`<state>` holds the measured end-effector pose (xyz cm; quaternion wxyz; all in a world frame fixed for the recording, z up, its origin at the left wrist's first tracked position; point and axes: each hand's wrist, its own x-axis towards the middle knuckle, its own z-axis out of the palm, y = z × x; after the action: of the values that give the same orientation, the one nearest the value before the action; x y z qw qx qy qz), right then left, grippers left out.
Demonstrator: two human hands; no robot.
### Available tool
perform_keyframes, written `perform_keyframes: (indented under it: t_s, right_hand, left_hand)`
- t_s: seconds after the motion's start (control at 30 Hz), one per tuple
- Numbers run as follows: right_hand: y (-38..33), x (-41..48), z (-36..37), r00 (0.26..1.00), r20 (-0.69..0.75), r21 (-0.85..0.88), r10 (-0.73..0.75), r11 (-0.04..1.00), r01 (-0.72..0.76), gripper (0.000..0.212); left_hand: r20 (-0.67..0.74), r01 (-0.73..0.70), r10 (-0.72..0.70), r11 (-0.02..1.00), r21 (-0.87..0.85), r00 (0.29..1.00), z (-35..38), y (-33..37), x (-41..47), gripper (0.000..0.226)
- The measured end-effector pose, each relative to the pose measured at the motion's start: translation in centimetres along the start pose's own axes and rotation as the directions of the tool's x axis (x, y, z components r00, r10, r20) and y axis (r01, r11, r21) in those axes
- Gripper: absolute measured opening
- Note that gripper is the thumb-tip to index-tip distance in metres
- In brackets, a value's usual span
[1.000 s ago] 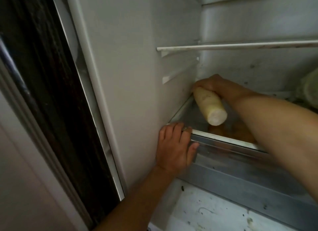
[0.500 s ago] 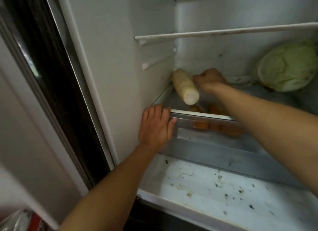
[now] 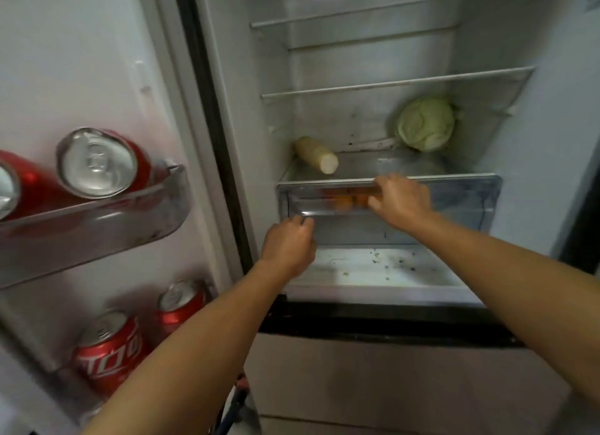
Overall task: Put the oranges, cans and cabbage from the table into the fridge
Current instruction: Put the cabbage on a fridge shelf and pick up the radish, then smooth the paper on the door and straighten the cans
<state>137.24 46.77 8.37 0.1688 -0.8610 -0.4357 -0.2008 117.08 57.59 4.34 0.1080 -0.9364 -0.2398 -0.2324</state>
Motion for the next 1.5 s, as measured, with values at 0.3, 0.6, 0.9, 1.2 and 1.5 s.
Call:
perform_keyframes:
  t_s: [0.3, 0.6, 0.9, 1.2, 1.5]
  right_hand:
    - [-2.7, -14.7, -6.0, 0.999, 0.035, -0.030, 0.034, 0.999, -0.033, 0.042]
    - [-8.1, -22.6, -8.8, 0.996, 0.016, 0.044, -0.085, 0.996, 0.084, 0.041]
    - [-23.1, -29.6, -7.7, 0.932, -0.003, 0.287, -0.362, 0.893, 0.347, 0.033]
    - [-35.7, -29.1, -7.5, 0.935, 0.148, 0.235, -0.324, 0.929, 0.285, 0.043]
    - [-37.1, -31.0, -3.4, 0.962, 0.059, 0.133, -0.265, 0.958, 0.256, 0.071]
  left_hand:
    - [0.001, -0.065, 0.066, 0.992, -0.104, 0.998, -4.7, 2.2, -11.8, 0.029]
    - [-0.121, -0.095, 0.073, 0.979, -0.181, 0.990, -8.9, 1.6, -24.1, 0.018]
    - [0.184, 0.172, -0.168, 0.985, -0.008, 0.969, -11.1, -6.2, -38.0, 0.029]
    - [0.098, 0.276, -0.274, 0.961, 0.000, 0.957, -14.8, -15.7, -40.1, 0.027]
    - [-0.038, 0.230, -0.237, 0.963, -0.143, 0.971, -15.3, -24.3, -36.6, 0.042]
